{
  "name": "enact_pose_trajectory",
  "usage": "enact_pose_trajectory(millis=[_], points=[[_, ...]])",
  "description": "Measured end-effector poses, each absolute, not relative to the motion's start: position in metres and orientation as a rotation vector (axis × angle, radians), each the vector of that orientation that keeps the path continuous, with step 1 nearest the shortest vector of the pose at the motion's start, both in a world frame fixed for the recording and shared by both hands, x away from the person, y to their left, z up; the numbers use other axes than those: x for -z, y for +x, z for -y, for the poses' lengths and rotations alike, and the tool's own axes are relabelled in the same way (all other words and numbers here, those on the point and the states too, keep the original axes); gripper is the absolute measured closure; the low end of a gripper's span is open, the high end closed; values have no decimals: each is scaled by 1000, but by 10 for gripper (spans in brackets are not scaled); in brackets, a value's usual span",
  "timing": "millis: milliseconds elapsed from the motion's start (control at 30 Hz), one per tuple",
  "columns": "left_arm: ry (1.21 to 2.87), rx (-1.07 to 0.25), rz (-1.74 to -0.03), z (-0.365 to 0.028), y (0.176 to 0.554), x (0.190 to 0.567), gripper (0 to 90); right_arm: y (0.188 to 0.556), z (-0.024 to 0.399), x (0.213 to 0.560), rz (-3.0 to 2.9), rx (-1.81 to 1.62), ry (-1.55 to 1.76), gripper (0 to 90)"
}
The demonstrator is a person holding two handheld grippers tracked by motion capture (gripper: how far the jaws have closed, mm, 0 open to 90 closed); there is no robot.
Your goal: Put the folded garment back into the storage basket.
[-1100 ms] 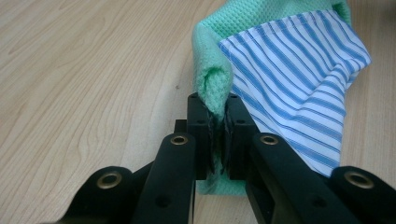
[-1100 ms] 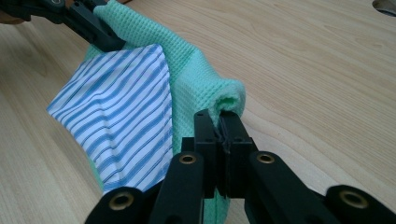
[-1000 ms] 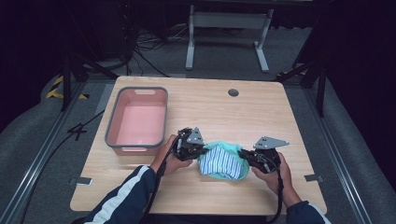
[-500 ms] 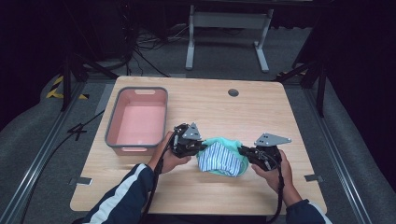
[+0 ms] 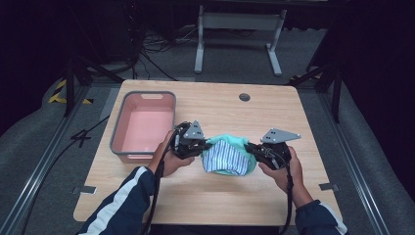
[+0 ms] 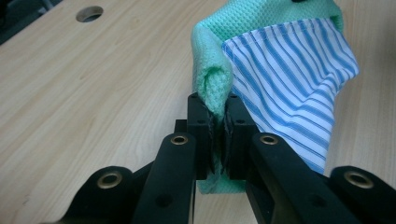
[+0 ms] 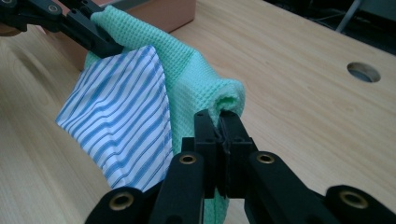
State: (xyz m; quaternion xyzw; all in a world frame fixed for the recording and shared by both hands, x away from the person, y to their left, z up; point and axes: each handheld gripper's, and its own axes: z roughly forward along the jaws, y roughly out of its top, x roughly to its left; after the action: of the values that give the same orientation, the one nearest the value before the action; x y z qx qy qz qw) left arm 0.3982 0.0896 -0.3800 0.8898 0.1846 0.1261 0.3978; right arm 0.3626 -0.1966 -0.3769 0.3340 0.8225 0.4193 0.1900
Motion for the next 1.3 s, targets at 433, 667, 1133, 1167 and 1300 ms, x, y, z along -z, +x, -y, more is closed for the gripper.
enact_pose_trajectory(millis=[433,667,1133,1167,1300], points=[[2206,-386,-504,-120,399,358,838,372,173,357,-2311,-1203,892,873],[2163,-429,-548,-144,398,345,837,376,153,345,-2312,-1215,837,872],[2115,-481,-599,-180,393,329,838,384,116,325,-2319,-1237,768,873],[2115,-481,-599,-180,393,329,837,384,116,325,-2319,-1237,768,873],[2101,-492,-623,-191,392,327,837,388,103,318,-2324,-1243,736,872]])
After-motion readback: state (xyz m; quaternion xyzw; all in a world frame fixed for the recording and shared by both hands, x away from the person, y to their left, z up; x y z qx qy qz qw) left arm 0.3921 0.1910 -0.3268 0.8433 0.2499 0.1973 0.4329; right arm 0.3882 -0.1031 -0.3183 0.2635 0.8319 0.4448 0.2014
